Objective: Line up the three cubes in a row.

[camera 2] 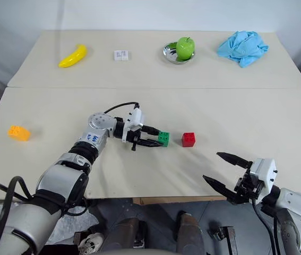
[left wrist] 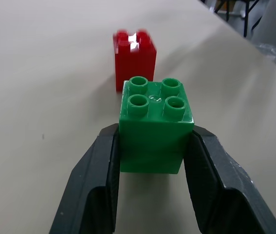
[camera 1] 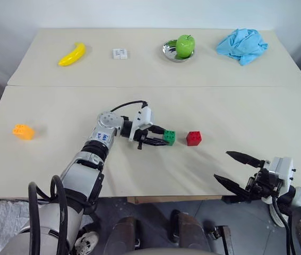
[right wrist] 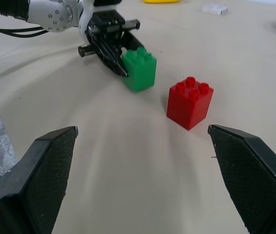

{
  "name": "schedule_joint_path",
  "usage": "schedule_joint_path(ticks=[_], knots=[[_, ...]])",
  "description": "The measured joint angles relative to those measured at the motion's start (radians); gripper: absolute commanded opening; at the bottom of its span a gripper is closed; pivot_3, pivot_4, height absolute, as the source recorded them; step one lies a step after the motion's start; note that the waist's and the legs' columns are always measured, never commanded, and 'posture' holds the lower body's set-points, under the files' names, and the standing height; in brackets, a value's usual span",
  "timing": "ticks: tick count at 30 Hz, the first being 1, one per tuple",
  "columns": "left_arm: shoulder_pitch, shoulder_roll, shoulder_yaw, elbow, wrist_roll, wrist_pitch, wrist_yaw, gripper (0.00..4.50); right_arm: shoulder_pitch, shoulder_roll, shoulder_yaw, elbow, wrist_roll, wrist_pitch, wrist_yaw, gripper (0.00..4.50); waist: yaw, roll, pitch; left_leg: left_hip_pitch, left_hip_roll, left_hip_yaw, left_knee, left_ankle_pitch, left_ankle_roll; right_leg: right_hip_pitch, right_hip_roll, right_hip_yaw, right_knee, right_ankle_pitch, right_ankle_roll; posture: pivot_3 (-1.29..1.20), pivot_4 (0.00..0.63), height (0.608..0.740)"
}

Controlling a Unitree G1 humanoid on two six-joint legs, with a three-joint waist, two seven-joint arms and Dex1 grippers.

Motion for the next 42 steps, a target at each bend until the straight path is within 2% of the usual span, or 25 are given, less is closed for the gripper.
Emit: schedule_joint_path(ticks=[10,14,19,20,31,34,42], knots=[[-0.005,0.002,0.032,0.021,0.018,-0.003,0.037,1.49,-0.035,0.002,-0.017,0.076,0.008,-0.028,0.015,4.5,-0.001,0.0,0.0,0.0,0.001,-0.001,0.001,0.0,0.001,0.0,-0.002,0.001,0.001,0.0,0.001,0.0,0.15,0.74],[-0.001,0.008,0.039,0.021,0.018,0.023,0.007,2.83,-0.051,0.002,-0.013,0.084,0.008,-0.028,0.025,4.5,-0.002,0.0,0.0,0.0,0.001,-0.001,0.001,0.0,0.001,0.0,-0.002,0.001,0.001,0.0,0.001,0.0,0.15,0.74],[0.027,0.015,0.072,0.021,0.01,0.035,-0.032,4.29,-0.086,0.003,0.009,0.09,0.008,-0.028,0.041,4.5,-0.001,0.0,0.0,0.0,0.001,-0.001,0.001,0.0,0.001,0.0,-0.002,0.001,0.002,0.0,0.001,0.0,0.15,0.74],[0.027,0.018,0.074,0.02,0.01,0.036,-0.035,4.45,-0.089,0.003,0.01,0.093,0.008,-0.028,0.042,4.5,0.0,0.0,0.0,0.0,0.001,-0.001,0.001,0.0,0.001,0.0,-0.002,0.001,0.002,0.0,0.001,0.0,0.15,0.74],[0.028,-0.01,0.09,0.03,0.015,-0.001,-0.008,4.45,-0.106,0.017,0.031,0.101,0.006,-0.026,0.025,4.5,0.0,0.0,0.0,0.0,0.001,-0.001,0.001,0.0,0.001,0.0,-0.002,0.0,0.002,0.0,0.001,0.0,0.15,0.74],[0.021,-0.018,0.092,0.032,0.015,0.002,-0.014,3.89,-0.086,0.018,0.031,0.082,0.006,-0.023,0.017,4.5,-0.001,0.0,0.0,0.0,0.0,-0.001,0.001,0.0,0.001,0.0,-0.002,0.0,0.002,0.0,0.001,0.0,0.15,0.74],[0.015,-0.016,0.098,0.032,0.015,0.003,-0.048,1.49,-0.061,0.019,0.031,0.064,0.006,-0.021,-0.003,4.5,-0.001,0.0,0.0,0.0,0.0,-0.001,0.001,0.0,0.001,0.0,-0.002,0.001,0.002,0.0,0.001,0.0,0.15,0.74]])
